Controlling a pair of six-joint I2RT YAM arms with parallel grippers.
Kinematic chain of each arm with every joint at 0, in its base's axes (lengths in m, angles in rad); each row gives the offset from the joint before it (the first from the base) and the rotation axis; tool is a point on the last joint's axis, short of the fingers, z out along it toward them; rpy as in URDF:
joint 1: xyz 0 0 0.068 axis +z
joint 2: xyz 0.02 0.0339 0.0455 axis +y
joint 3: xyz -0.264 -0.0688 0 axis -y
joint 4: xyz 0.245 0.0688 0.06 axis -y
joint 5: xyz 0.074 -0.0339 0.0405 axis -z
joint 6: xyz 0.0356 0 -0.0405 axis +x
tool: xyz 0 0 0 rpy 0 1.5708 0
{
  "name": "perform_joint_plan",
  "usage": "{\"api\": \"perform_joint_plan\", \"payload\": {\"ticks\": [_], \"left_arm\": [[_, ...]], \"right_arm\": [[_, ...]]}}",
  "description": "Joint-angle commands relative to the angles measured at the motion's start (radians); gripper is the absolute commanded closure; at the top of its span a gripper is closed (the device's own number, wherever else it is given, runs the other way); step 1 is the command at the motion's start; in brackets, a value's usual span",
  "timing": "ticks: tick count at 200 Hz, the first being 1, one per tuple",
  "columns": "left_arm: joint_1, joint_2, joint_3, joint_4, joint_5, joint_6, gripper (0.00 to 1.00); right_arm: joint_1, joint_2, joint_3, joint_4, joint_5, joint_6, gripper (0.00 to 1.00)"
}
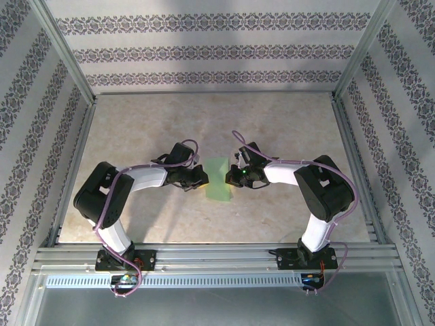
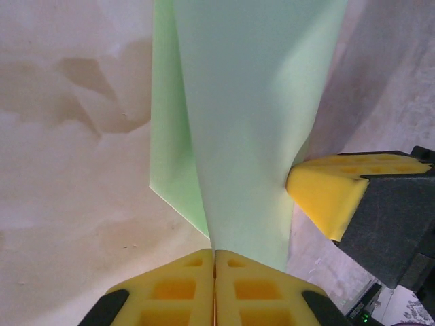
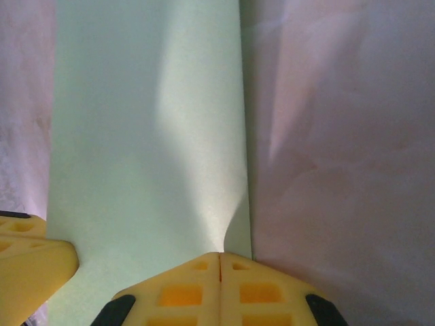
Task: Fold a paper plane with a square sheet of paper (fold left side to right side)
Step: Third fold the triangle at the center of the table.
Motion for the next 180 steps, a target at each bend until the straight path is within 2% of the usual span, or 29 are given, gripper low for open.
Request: {"api": "perform_joint_plan", "payload": {"ticks": [1, 48, 77, 99, 134, 157, 180], "left_arm": [[-0.011, -0.041, -0.024, -0.003, -0.012, -0.022, 0.95], [-0.011, -0.069, -0.037, 0.013, -0.022, -0.075, 0.99], [-0.013, -0.084, -0.030, -0.006, -0.034, -0.104, 0.99], [-0.013, -0.090, -0.022, -0.018, -0.028, -0.111, 0.99], [-0.013, -0.089, -0.013, -0.013, -0.015, -0.122, 0.99], [-0.014, -0.082, -0.012, -0.004, -0.003, -0.130, 0.99], [-0.016, -0.085, -0.015, 0.001, 0.000, -0.139, 0.99]], "right_arm": [[-0.017, -0.016, -0.003, -0.037, 0.039, -0.052, 0.98], [-0.030, -0.162, -0.025, -0.053, 0.096, -0.162, 0.60], [-0.009, -0.307, -0.101, -0.046, 0.173, -0.249, 0.45], [0.061, -0.428, -0.161, -0.039, 0.256, -0.342, 0.40], [0.252, -0.563, -0.229, -0.018, 0.438, -0.511, 0.33], [0.395, -0.584, -0.283, 0.066, 0.523, -0.649, 0.30], [0.534, -0.539, -0.317, 0.139, 0.591, -0.803, 0.28]]}}
